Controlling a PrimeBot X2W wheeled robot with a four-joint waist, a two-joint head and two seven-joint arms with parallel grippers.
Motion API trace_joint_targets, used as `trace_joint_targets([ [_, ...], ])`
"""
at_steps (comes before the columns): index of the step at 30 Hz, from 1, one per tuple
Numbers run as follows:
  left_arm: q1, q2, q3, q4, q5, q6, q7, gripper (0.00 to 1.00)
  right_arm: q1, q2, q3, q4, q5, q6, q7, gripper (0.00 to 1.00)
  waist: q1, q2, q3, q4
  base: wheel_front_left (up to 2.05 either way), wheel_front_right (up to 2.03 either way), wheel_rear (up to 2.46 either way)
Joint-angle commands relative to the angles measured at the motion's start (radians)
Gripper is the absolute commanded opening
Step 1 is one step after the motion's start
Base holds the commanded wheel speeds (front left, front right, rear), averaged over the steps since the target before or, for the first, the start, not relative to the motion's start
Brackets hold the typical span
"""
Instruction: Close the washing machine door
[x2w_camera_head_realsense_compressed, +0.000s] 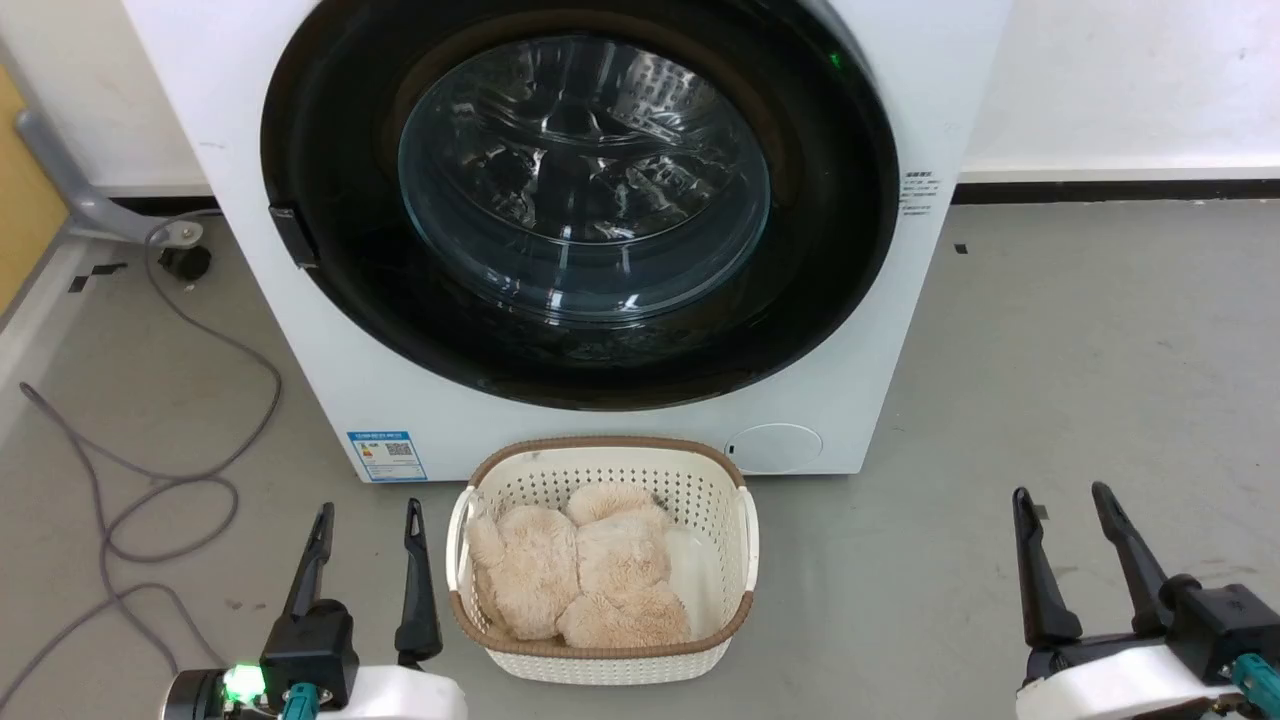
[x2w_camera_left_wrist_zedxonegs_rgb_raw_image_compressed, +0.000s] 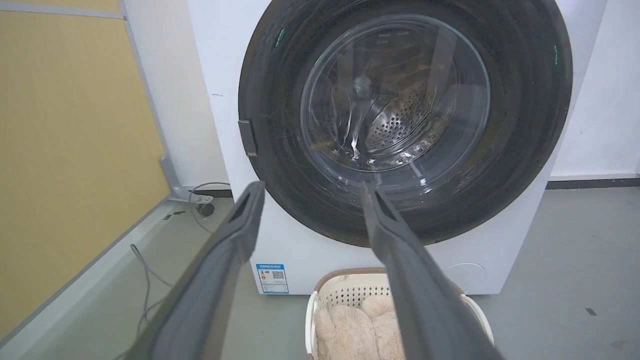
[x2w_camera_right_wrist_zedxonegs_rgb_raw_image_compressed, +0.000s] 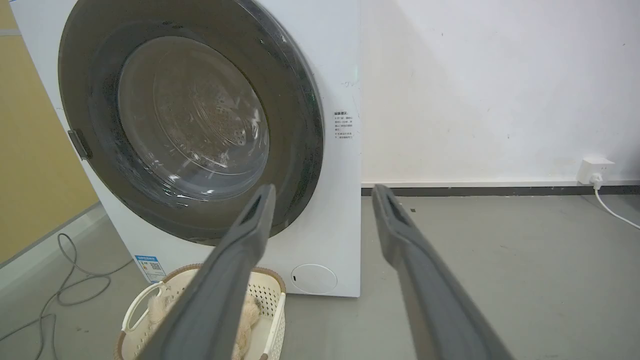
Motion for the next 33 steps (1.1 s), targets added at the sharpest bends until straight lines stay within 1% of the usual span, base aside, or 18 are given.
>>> trace_joint_targets([
  [1, 0.014, 0.003, 0.000, 0.005, 0.005, -0.006, -0.004, 1.00, 0.016, 0.006, 0.003, 0.002, -0.003, -0.001, -0.003, 1.00, 0.0002, 0.0000, -0.004, -0.002, 0.00, 0.00, 0.00],
  [5, 0.017, 0.003, 0.001, 0.009, 0.003, -0.006, -0.004, 1.00, 0.028, 0.006, 0.001, -0.001, 0.000, -0.001, -0.003, 1.00, 0.0002, 0.0000, -0.007, -0.007, 0.00, 0.00, 0.00],
  [6, 0.010, 0.000, 0.000, 0.006, 0.000, -0.007, 0.000, 0.00, 0.014, 0.001, 0.002, -0.001, -0.003, 0.000, 0.000, 0.00, 0.0002, 0.0000, -0.007, -0.007, 0.00, 0.00, 0.00],
  [33, 0.003, -0.004, 0.012, -0.008, 0.005, -0.032, 0.049, 0.00, 0.012, 0.002, 0.016, -0.024, -0.023, 0.000, 0.049, 0.00, 0.0002, 0.0000, -0.006, 0.015, 0.00, 0.00, 0.00],
])
